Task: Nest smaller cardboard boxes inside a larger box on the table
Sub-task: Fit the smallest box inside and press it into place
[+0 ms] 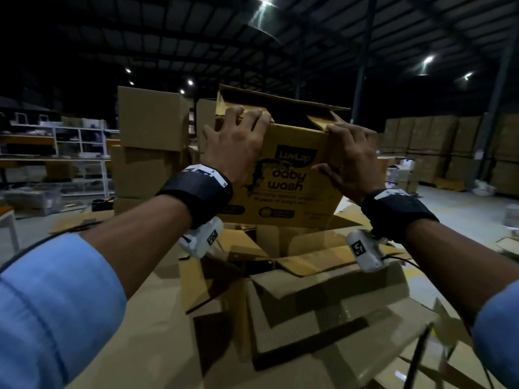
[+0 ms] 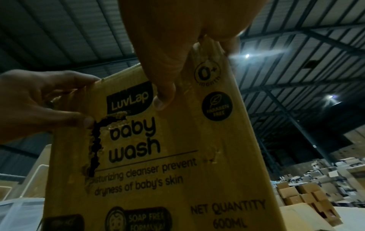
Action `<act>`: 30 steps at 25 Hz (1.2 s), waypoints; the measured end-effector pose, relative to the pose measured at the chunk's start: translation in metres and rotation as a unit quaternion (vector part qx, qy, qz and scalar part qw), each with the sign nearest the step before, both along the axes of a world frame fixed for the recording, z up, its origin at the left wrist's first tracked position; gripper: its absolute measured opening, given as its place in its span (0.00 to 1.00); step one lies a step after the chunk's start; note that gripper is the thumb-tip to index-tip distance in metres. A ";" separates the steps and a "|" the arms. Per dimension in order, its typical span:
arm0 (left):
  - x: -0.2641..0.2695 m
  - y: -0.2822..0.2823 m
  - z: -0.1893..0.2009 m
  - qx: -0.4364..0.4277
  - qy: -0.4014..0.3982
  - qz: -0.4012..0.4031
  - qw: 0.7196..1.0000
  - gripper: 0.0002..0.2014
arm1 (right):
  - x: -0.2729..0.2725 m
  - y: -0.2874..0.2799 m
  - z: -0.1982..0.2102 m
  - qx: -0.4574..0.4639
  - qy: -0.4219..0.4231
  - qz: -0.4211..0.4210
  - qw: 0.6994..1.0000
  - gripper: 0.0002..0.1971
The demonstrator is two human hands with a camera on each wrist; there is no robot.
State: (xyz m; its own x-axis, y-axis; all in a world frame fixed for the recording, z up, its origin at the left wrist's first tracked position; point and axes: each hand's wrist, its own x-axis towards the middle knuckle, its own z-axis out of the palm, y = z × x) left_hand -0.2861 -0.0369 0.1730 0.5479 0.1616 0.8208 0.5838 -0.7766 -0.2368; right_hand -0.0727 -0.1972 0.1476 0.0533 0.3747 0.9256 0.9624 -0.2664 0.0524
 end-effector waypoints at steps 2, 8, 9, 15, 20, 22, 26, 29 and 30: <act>0.030 0.003 0.001 0.001 0.011 0.001 1.000 0.39 | 0.029 0.002 -0.005 0.000 0.003 -0.011 1.000 0.39; 0.112 0.019 -0.001 0.012 0.027 0.009 1.000 0.40 | 0.108 0.018 -0.012 0.004 0.033 -0.008 0.999 0.38; 0.121 0.020 -0.001 0.013 0.028 0.013 0.999 0.40 | 0.118 0.020 -0.014 0.005 0.036 -0.007 0.999 0.38; 0.180 0.018 -0.003 0.025 0.053 0.023 0.998 0.40 | 0.179 0.025 -0.030 0.003 0.056 -0.010 0.998 0.38; 0.220 0.004 -0.001 0.018 0.084 0.064 0.994 0.42 | 0.231 0.029 -0.039 -0.013 0.066 0.014 0.998 0.37; 0.232 -0.003 -0.003 0.008 0.090 0.077 0.993 0.40 | 0.250 0.031 -0.041 -0.023 0.072 0.035 0.997 0.37; 0.258 -0.021 -0.013 -0.013 0.103 0.112 0.988 0.39 | 0.283 0.029 -0.051 -0.048 0.086 0.072 0.993 0.36; 0.269 -0.032 -0.018 -0.028 0.111 0.131 0.985 0.40 | 0.297 0.027 -0.058 -0.058 0.096 0.087 0.990 0.36; 0.272 -0.036 -0.021 -0.030 0.115 0.137 0.983 0.39 | 0.301 0.026 -0.060 -0.061 0.101 0.093 0.989 0.36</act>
State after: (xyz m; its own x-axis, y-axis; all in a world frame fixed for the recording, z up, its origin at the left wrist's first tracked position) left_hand -0.0137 -0.0726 0.1524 0.6471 0.3735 0.6647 0.7094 -0.6143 -0.3454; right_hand 0.2288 -0.1714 0.0875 0.1524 0.5045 0.8499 0.9883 -0.0870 -0.1256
